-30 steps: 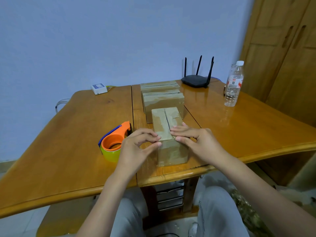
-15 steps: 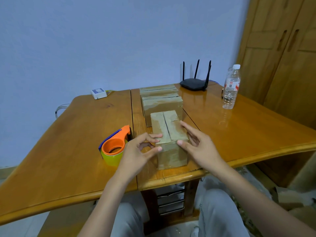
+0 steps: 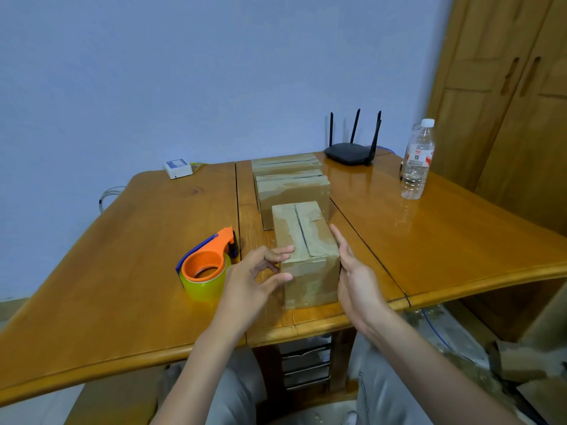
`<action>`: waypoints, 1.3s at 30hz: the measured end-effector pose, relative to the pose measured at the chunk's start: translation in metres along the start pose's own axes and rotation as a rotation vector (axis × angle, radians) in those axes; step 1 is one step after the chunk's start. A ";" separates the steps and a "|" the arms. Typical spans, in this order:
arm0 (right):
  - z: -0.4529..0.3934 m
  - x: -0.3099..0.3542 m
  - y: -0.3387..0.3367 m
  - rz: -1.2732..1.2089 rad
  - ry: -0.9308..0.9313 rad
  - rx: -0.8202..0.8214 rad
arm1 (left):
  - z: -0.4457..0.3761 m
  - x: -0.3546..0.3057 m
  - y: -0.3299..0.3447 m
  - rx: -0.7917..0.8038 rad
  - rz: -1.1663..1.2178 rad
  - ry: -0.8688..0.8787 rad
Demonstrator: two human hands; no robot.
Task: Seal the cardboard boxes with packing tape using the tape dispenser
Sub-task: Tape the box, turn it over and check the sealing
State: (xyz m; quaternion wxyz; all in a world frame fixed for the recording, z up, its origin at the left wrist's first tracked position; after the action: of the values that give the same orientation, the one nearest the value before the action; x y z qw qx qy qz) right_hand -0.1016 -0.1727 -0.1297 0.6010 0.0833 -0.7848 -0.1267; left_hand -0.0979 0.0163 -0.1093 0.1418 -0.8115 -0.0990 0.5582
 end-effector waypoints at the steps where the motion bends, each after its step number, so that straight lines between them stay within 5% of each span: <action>1: 0.001 0.000 0.000 -0.001 -0.003 0.008 | 0.000 0.000 0.000 -0.003 0.008 -0.005; 14: 0.021 -0.002 -0.017 0.129 -0.052 0.096 | 0.014 -0.002 0.009 -0.013 0.136 -0.060; 20: 0.010 0.018 -0.027 0.175 -0.038 0.041 | 0.014 -0.004 0.002 -0.194 0.116 -0.141; 26: -0.005 0.030 -0.010 0.364 0.017 -0.001 | 0.009 -0.013 0.014 -0.105 0.053 -0.293; 33: 0.004 0.063 0.015 0.560 -0.215 0.102 | 0.004 -0.030 0.015 -0.164 -0.012 -0.182; 36: 0.005 0.082 0.022 0.484 -0.236 0.204 | -0.004 -0.034 0.010 -0.262 0.231 -0.293; 39: 0.006 0.095 0.015 0.601 -0.309 0.082 | -0.010 -0.036 0.004 -0.246 0.585 -0.524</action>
State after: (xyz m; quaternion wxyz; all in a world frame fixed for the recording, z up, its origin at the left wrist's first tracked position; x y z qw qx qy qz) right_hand -0.1323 -0.1852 -0.0387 0.4816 -0.1477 -0.8605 0.0766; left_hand -0.1017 0.0002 -0.0759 -0.1512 -0.6466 0.0372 0.7468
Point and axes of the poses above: each hand's wrist, its own z-axis away from the middle knuckle, its own y-axis out of the palm, x = y × z, the point moved 2 cm from there along -z, towards the middle knuckle, and after that the axes turned 11 degrees about -y, right-handed, at the moved point
